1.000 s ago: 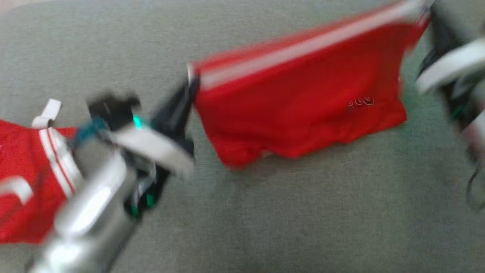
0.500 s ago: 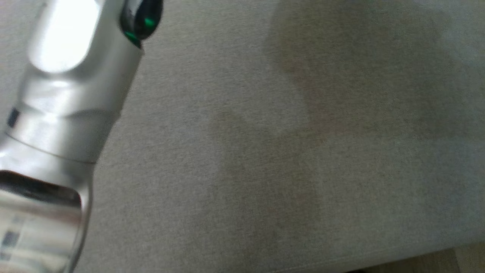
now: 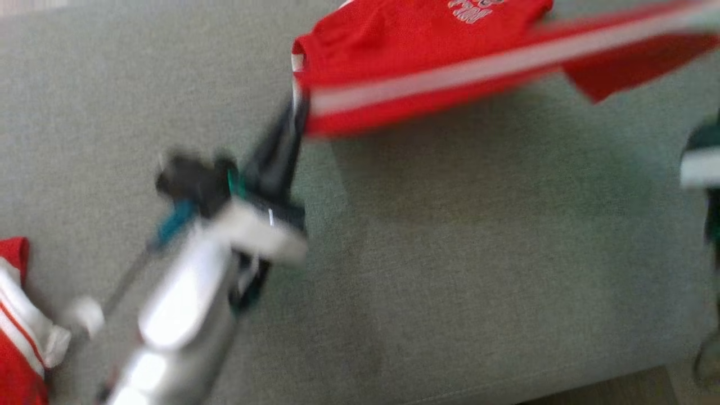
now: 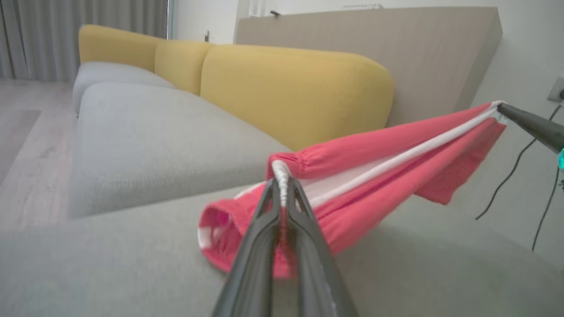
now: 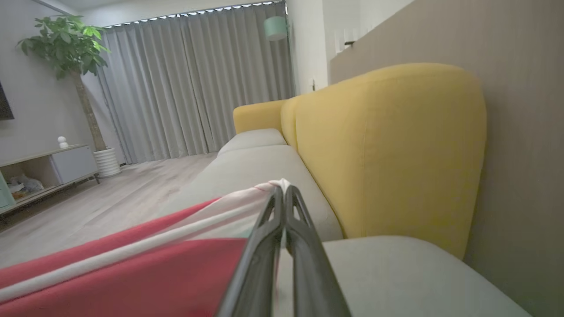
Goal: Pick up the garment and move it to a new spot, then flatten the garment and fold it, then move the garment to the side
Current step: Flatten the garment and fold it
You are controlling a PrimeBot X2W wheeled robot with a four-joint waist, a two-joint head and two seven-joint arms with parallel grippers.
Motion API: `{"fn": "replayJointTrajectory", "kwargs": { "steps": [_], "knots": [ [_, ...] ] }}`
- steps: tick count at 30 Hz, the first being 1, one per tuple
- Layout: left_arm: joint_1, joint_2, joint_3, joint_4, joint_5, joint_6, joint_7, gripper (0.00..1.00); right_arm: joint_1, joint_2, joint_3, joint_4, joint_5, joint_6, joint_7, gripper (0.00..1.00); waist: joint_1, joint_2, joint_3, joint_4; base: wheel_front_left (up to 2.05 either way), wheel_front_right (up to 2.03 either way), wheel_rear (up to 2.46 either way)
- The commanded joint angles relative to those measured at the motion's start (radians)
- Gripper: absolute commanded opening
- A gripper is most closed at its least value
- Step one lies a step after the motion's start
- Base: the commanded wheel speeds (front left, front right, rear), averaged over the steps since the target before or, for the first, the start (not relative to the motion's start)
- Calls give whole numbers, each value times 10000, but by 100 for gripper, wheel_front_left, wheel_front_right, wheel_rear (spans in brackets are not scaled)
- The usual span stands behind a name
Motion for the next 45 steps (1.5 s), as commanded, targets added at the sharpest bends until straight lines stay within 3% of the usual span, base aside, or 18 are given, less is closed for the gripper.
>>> {"fn": "replayJointTrajectory", "kwargs": {
  "steps": [1, 4, 11, 17, 21, 26, 34, 42, 45],
  "knots": [
    [457, 329, 685, -494, 162, 90, -49, 0, 706, -85, -409, -711, 5, 19, 73, 0, 1, 0, -245, -31, 0, 0, 0],
    [1510, 309, 822, -853, 458, 122, -49, 0, 1931, 184, -874, -1373, 7, 19, 186, 0, 1, 0, -456, -23, 0, 0, 0],
    [4387, 338, 1137, -1833, 1372, 331, -50, 0, 5542, 1618, -2475, -3486, -222, 19, 764, 0, 1, 0, -967, 93, 0, 0, 0],
    [5408, 135, 1216, -2531, 1523, 281, -50, 0, 6733, 2067, -3021, -4759, -469, 19, 1266, 0, 1, 0, -905, 348, 0, 0, 0],
    [4791, -251, 1083, -2549, 1456, 157, -50, 0, 5989, 1945, -2948, -4769, -930, 19, 1764, 0, 1, 0, -646, 611, 0, 0, 0],
    [3118, -797, 797, -1924, 1206, 52, 164, 0, 4136, 1373, -2656, -3759, -1644, 19, 2552, 0, 1, 0, -261, 1049, 0, 0, 0],
    [140, -1164, 491, -69, 519, 161, 464, 0, 331, 102, -1165, -695, -1969, 19, 3243, 0, 1, 0, 585, 1383, 0, 0, 0],
    [-1509, -1188, -321, 1214, -46, 719, 204, 0, -2218, -365, 438, 2246, -1998, 19, 2884, 0, 1, 0, 1133, 1496, 0, 0, 0],
    [-1805, -1189, -577, 1441, -212, 815, 147, 0, -2750, -378, 903, 2836, -1938, 19, 2718, 0, 1, 0, 1244, 1516, 0, 0, 0]
  ]
}}
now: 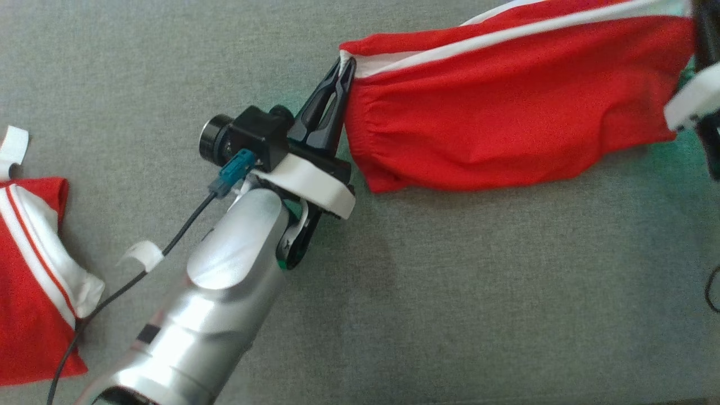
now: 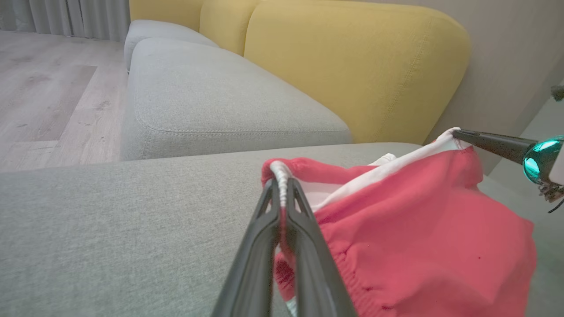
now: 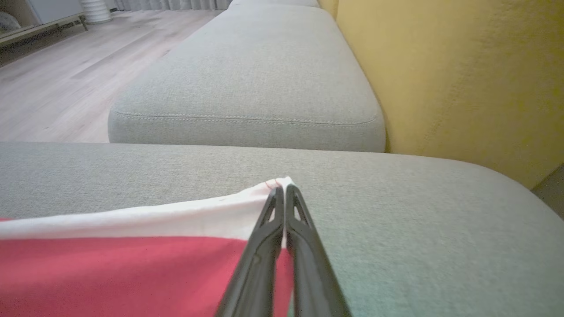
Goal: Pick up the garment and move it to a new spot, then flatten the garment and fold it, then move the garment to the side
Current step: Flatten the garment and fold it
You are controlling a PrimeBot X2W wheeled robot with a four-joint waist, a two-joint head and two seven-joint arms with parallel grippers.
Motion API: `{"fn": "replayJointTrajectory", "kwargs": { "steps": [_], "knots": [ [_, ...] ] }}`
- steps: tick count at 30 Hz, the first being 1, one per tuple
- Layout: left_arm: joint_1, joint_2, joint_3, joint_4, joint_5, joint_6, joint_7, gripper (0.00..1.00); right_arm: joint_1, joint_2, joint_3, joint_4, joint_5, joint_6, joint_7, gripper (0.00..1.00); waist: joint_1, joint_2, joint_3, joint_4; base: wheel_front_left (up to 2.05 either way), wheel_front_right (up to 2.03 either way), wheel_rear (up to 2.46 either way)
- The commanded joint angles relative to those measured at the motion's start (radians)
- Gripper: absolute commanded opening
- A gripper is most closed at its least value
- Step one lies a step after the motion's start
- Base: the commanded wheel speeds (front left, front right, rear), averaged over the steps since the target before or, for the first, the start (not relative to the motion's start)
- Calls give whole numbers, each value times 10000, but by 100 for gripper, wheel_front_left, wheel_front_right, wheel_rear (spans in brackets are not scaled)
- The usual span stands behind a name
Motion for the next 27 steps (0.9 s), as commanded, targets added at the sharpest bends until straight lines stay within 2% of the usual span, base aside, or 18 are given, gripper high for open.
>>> {"fn": "replayJointTrajectory", "kwargs": {
  "steps": [1, 7, 8, 9, 10, 11, 12, 13, 14, 18, 22, 27],
  "knots": [
    [-319, 91, 177, -202, -43, 66, -124, 0, -211, -192, 187, -197, 42, -19, -120, 0, -2, 0, 73, 23, 0, 0, 0],
    [-827, 91, -265, 440, 52, 658, -251, 0, -1376, -217, 1580, 1251, 375, -19, -873, 0, -2, 0, 221, 102, 0, 0, 0],
    [-846, 90, -283, 509, 61, 765, -263, 0, -1488, -197, 1730, 1454, 497, -19, -1059, 28, -2, 0, 207, 122, 0, 0, 0],
    [-850, 90, -298, 528, 37, 846, -273, 0, -1580, -202, 1806, 1711, 607, -19, -1202, 78, -2, 0, 187, 152, 0, 0, 0],
    [-840, 90, -325, 541, 22, 904, -280, 0, -1658, -220, 1900, 1942, 677, -19, -1352, 98, -2, 0, 161, 182, 0, 0, 0],
    [-820, 90, -297, 485, 13, 1020, -284, 0, -1709, -235, 1930, 2172, 757, -19, -1536, 100, -2, 0, 130, 217, 0, 0, 0],
    [-776, 90, -269, 385, 32, 1124, -286, 25, -1725, -241, 1978, 2392, 835, -19, -1686, 100, -2, 0, 93, 248, 0, 0, 0],
    [-702, 90, -244, 277, 60, 1208, -287, 80, -1710, -235, 2036, 2591, 940, -19, -1803, 100, -2, 0, 47, 274, 0, 0, 0],
    [-607, 90, -180, 119, 89, 1312, -288, 100, -1675, -226, 2060, 2768, 1090, -19, -1910, 100, -2, 0, -3, 303, 0, 0, 0],
    [-56, 90, 44, -496, 514, 1686, -290, 100, -1342, -160, 2160, 3298, 1765, -19, -2055, 100, -2, 0, -233, 411, 0, 0, 0],
    [682, 210, 390, -1265, 1556, 2332, -291, 100, -882, -29, 2336, 3750, 2358, -19, -1547, 100, -2, 0, -424, 514, 0, 0, 0],
    [2029, 381, 900, -2941, 2721, 2922, -291, 100, -609, 112, 2014, 4733, 2952, -19, -998, 100, -2, 0, -647, 833, 0, 0, 0]
  ]
}}
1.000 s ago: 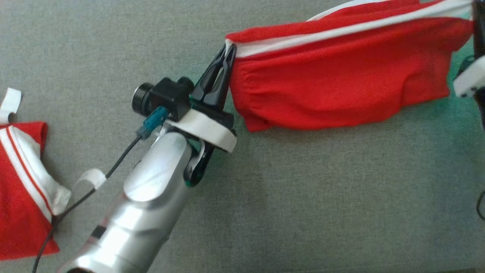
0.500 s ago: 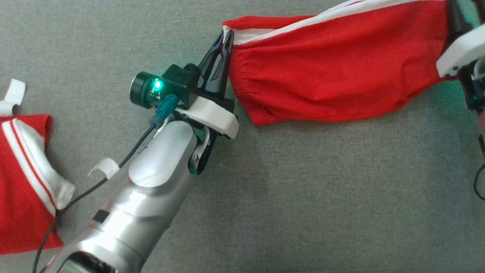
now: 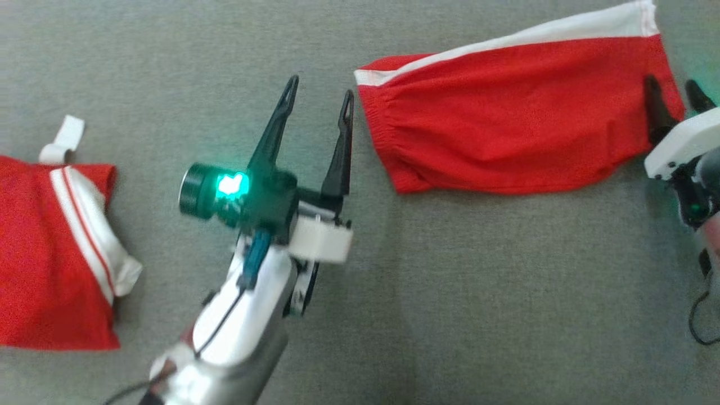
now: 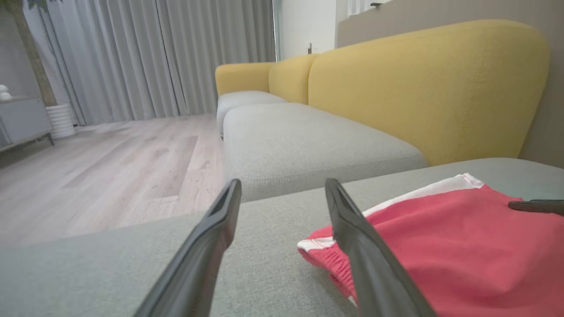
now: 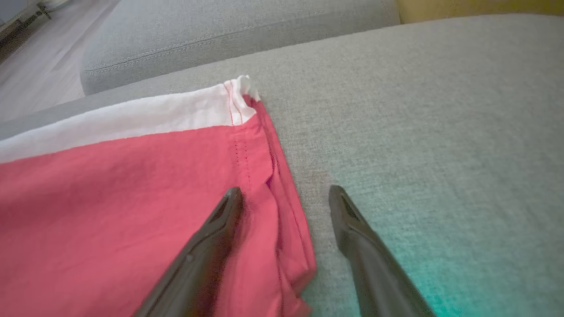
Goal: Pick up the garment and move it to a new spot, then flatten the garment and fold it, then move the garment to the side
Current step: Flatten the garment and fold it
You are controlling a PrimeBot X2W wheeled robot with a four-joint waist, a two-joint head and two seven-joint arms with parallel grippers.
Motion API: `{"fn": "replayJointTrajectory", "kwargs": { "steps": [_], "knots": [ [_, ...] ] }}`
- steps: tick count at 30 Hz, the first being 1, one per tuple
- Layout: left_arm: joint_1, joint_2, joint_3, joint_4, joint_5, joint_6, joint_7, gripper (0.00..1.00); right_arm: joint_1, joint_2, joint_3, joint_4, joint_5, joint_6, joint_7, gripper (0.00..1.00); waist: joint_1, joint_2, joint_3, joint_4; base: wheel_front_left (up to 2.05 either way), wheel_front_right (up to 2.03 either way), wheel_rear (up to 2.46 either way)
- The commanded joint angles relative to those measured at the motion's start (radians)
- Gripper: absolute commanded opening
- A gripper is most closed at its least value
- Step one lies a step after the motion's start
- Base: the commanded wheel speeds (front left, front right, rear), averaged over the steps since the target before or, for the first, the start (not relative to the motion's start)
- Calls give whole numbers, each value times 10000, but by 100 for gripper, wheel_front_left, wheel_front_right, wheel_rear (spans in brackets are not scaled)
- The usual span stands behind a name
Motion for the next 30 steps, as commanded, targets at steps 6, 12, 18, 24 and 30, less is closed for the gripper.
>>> {"fn": "replayJointTrajectory", "kwargs": {
  "steps": [6, 12, 18, 24, 30],
  "knots": [
    [1919, 499, 813, -2268, 1182, 715, -50, 100, 363, 251, -173, 496, 990, -19, 947, 0, 1, 0, -398, 563, 0, 0, 0],
    [3438, 847, 1104, -3062, 1679, 1253, -50, 100, 807, -289, -211, 299, 1295, -19, 311, 0, 1, 0, -936, 510, 0, 0, 0],
    [4202, 884, 1199, -3329, 1672, 1356, -51, 100, 1116, -1553, -125, 214, 1086, -19, -123, 0, 1, 0, -1205, 363, 0, 0, 0],
    [4322, 792, 1248, -3314, 1648, 1165, -51, 100, 706, -2034, -154, -514, 1072, -19, -245, 0, 1, 0, -1282, 248, 0, 0, 0],
    [4328, 714, 1255, -3138, 1700, 987, -51, 100, 831, -1316, 346, -2771, 1346, -19, -6, 0, 1, 0, -1486, 169, 0, 0, 0]
  ]
}}
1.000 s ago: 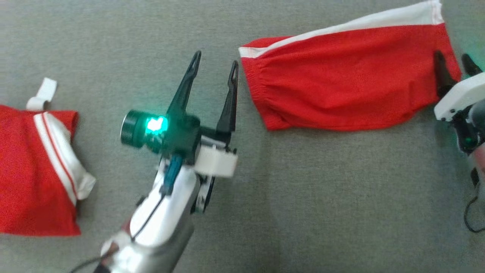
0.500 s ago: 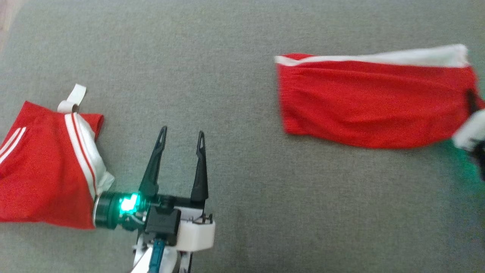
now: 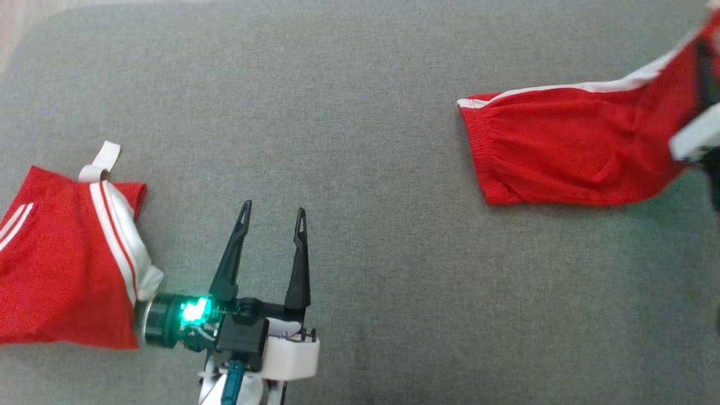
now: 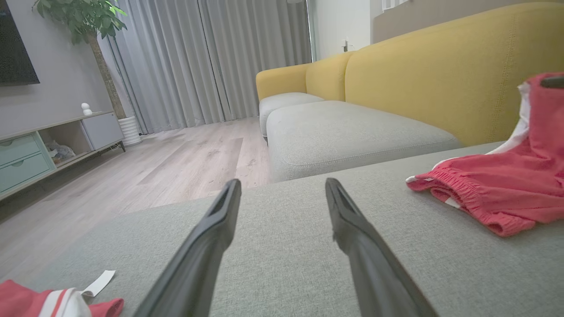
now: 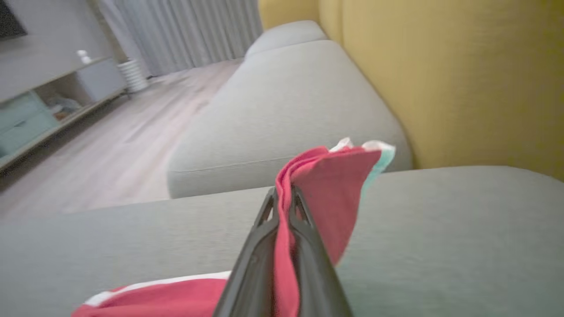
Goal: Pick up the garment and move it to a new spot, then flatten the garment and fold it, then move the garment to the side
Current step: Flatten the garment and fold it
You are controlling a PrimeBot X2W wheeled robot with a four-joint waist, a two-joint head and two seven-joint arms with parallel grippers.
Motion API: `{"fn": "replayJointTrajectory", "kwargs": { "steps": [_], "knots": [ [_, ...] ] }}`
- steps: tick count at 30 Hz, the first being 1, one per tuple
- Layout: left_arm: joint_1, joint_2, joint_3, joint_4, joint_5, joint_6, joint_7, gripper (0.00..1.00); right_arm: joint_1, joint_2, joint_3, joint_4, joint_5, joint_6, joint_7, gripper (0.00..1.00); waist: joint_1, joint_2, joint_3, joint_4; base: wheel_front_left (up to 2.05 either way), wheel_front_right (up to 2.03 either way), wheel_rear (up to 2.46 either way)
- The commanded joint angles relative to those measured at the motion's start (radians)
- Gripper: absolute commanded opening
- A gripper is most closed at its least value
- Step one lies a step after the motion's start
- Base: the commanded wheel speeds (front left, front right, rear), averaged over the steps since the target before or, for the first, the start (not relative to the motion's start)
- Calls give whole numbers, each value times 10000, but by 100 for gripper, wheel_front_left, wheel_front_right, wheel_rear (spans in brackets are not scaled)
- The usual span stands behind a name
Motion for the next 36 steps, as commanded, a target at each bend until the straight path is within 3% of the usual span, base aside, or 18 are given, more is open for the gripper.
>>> {"fn": "replayJointTrajectory", "kwargs": {
  "steps": [1, 5, 9, 10, 11, 16, 20, 26, 36],
  "knots": [
    [-135, -11, 320, -251, 82, -20, -49, 100, 253, -16, 196, -510, 47, -7, 37, 0, 0, 0, -58, 28, 0, 0, 0],
    [-88, -83, 311, -145, 47, -153, -49, 100, 927, 624, 626, -2081, 38, -7, 389, 0, 0, 0, -211, 207, 0, 0, 0],
    [-38, -170, 359, -76, 11, -220, -49, 100, 1788, 1682, 943, -3093, -133, -7, 709, 0, 0, 0, -329, 405, 0, 0, 0],
    [-22, -195, 372, -67, 5, -228, -49, 100, 2008, 1997, 949, -3224, -194, -7, 748, 29, 0, 0, -361, 439, 0, 0, 0],
    [-2, -217, 378, -56, 2, -241, -49, 100, 2202, 2284, 942, -3371, -316, -7, 673, 100, 0, 0, -404, 473, 0, 0, 0],
    [171, -324, 452, -89, -34, -264, -49, 100, 3093, 3044, 32, -4171, -801, -7, -337, 100, 0, 0, -781, 563, 0, 0, 0],
    [649, -344, 776, -236, -163, -205, -49, 100, 4226, 2701, -966, -5084, -1670, -7, -1146, 100, 0, 0, -1354, 342, 0, 0, 0],
    [1581, -291, 1171, -298, -377, -300, -49, 100, 6124, 2470, -1531, -5678, -2389, -7, -1828, 100, 0, 0, -2307, 44, 0, 0, 0],
    [2894, -157, 1589, -331, -313, -714, -49, 100, 8693, 3666, -2312, -5940, -4922, -7, -1896, 100, 0, 0, -3364, -156, 0, 0, 0]
  ]
}}
